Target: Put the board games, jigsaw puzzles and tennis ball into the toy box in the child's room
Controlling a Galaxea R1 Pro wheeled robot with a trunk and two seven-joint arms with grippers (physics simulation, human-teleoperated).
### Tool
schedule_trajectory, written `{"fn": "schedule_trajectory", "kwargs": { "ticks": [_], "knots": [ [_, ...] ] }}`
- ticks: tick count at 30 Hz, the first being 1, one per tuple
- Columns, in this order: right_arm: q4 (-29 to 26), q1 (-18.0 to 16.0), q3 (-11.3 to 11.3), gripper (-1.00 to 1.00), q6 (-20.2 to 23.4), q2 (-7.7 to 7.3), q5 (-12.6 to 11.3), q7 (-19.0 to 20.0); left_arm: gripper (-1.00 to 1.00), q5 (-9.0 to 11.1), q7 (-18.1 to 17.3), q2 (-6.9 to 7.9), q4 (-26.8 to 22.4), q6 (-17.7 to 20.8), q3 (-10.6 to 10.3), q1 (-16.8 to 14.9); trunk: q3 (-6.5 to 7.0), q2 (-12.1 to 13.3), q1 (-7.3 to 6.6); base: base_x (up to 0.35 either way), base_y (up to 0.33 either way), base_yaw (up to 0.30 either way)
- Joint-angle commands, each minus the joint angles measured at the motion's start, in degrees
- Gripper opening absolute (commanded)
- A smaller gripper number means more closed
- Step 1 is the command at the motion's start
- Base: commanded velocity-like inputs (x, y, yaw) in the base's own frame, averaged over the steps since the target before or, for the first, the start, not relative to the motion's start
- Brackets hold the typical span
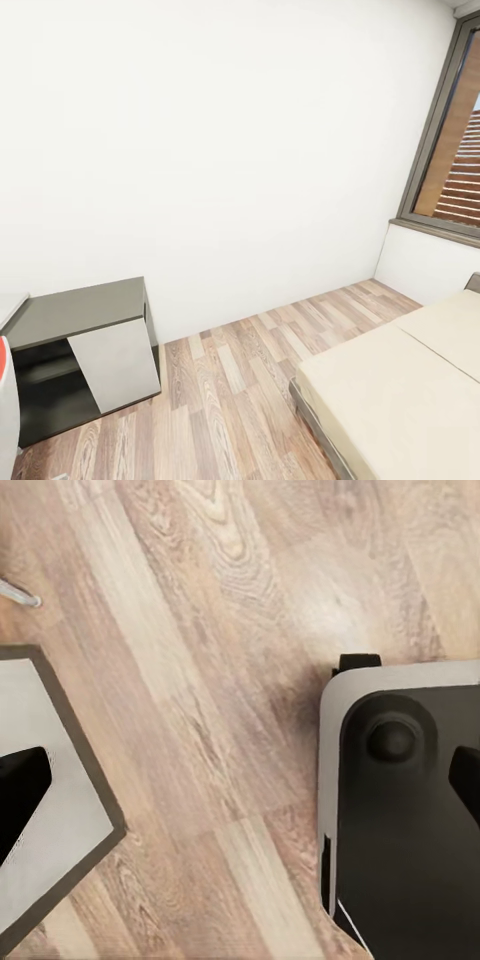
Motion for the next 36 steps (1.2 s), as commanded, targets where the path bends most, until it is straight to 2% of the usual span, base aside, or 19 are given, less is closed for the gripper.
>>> {"fn": "schedule_trajectory", "kwargs": {
  "ticks": [1, 8, 11, 15, 36],
  "knots": [
    [0.05, 0.00, 0.43, 1.00, -0.59, -0.01, -0.65, -0.16, 1.00, -0.74, 0.46, 0.00, -0.01, -0.22, 0.32, -0.05, -0.02, -0.04, 0.02, 0.000, 0.000, -0.010],
    [0.01, 0.01, 0.44, 1.00, -1.18, -0.59, -0.15, -0.16, 1.00, -0.92, 0.87, -0.11, -0.32, -0.17, 0.41, -0.08, -0.02, -0.04, 0.02, 0.000, 0.000, -0.003],
    [0.00, 0.01, 0.49, 1.00, -1.97, -1.26, -0.09, -0.16, 1.00, -0.84, 0.70, -1.37, -0.31, -0.14, 0.51, -0.09, -0.02, -0.04, 0.02, 0.000, 0.000, 0.000],
    [-0.01, 0.01, 0.50, 1.00, -2.46, -1.46, -0.04, -0.15, 1.00, -0.86, 0.64, -2.19, -0.30, -0.13, 0.51, -0.09, -0.02, -0.04, 0.02, 0.000, 0.000, 0.000],
    [-0.01, 0.01, 0.51, 1.00, -2.63, -1.51, -0.06, -0.14, 1.00, -0.96, 0.63, -2.41, -0.30, -0.13, 0.50, -0.09, -0.02, -0.04, 0.02, 0.000, 0.000, 0.000]
  ]
}}
